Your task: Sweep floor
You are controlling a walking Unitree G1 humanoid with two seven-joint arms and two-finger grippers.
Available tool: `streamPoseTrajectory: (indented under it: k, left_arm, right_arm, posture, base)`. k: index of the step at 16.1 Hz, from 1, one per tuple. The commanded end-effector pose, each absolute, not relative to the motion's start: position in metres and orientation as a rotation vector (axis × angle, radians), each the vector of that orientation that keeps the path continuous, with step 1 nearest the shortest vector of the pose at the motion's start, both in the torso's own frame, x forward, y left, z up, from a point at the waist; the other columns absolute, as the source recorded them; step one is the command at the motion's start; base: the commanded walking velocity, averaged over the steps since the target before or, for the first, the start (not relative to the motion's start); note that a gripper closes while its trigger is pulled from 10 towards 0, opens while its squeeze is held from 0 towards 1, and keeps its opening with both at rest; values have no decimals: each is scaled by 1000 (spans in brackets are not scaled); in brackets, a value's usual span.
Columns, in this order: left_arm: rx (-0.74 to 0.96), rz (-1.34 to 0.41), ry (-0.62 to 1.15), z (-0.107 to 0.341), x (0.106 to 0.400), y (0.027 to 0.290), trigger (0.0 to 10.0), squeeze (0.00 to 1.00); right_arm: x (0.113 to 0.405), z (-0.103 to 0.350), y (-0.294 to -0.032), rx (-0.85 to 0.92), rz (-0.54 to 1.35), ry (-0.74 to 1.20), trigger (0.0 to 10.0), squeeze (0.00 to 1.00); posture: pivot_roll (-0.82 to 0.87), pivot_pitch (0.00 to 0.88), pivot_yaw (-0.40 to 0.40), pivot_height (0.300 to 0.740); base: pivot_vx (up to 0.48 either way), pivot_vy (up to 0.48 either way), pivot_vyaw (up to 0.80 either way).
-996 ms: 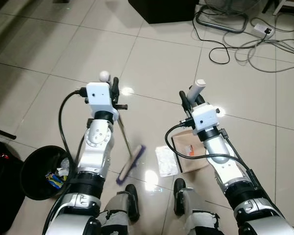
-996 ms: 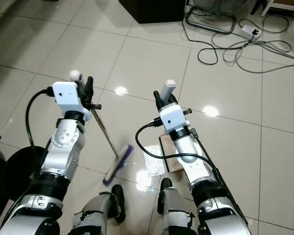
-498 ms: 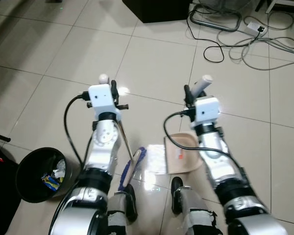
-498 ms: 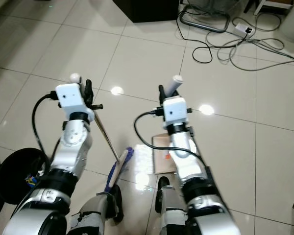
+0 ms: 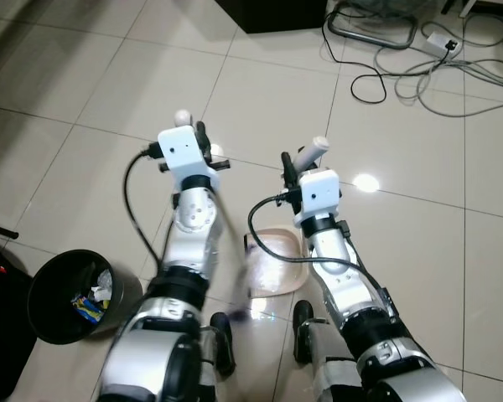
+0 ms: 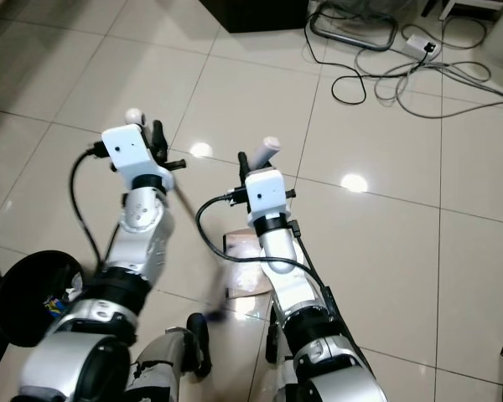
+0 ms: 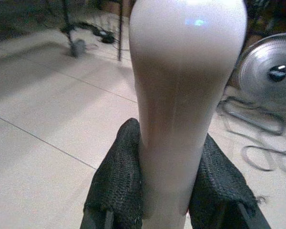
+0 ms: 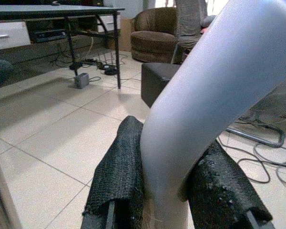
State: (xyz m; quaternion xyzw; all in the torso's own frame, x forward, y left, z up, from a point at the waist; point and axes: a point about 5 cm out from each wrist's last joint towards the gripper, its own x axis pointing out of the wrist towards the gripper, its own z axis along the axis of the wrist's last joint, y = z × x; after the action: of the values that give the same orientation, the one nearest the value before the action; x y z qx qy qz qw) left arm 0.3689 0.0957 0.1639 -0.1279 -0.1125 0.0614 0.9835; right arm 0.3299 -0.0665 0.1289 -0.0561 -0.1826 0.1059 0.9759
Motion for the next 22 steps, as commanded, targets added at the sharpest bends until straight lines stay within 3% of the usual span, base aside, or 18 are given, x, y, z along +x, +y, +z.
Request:
streamPoseTrajectory:
  k: [1,5,10,13,17,22]
  left_arm:
    - [-364,69,-233,170,368,80,10000,0]
    - [-334,-38,-285,181,368,78,10000,0]
    - [-84,-109,-392,205,375,133,10000,0]
    - [-65,-146,-405,214,373,152,10000,0]
    - [-7,-181,-293,186,364,166,10000,0]
    - [78,-173,-94,145,341,178,10000,0]
  right_arm:
    - [327,109,-67,-108,206,-262,10000,0]
    - [335,115,-77,-119,188,-270,10000,0]
    - [338,126,-111,-106,117,-311,10000,0]
    - [333,124,-130,-93,72,-316,10000,0]
    - [325,134,-153,-37,22,-342,10000,0]
    - [316,173,-172,24,36,-361,10000,0]
  posture:
    - [-7,367,57,740]
    - [-1,317,53,740]
    - [-2,232,52,740]
    - [0,180,62,740]
    - [-24,107,76,740]
    - [-44,74,80,740]
  base:
    - [0,0,0]
    - [0,0,0]
    - [0,0,0]
    - [0,0,0]
    - [0,0,0]
    - [0,0,0]
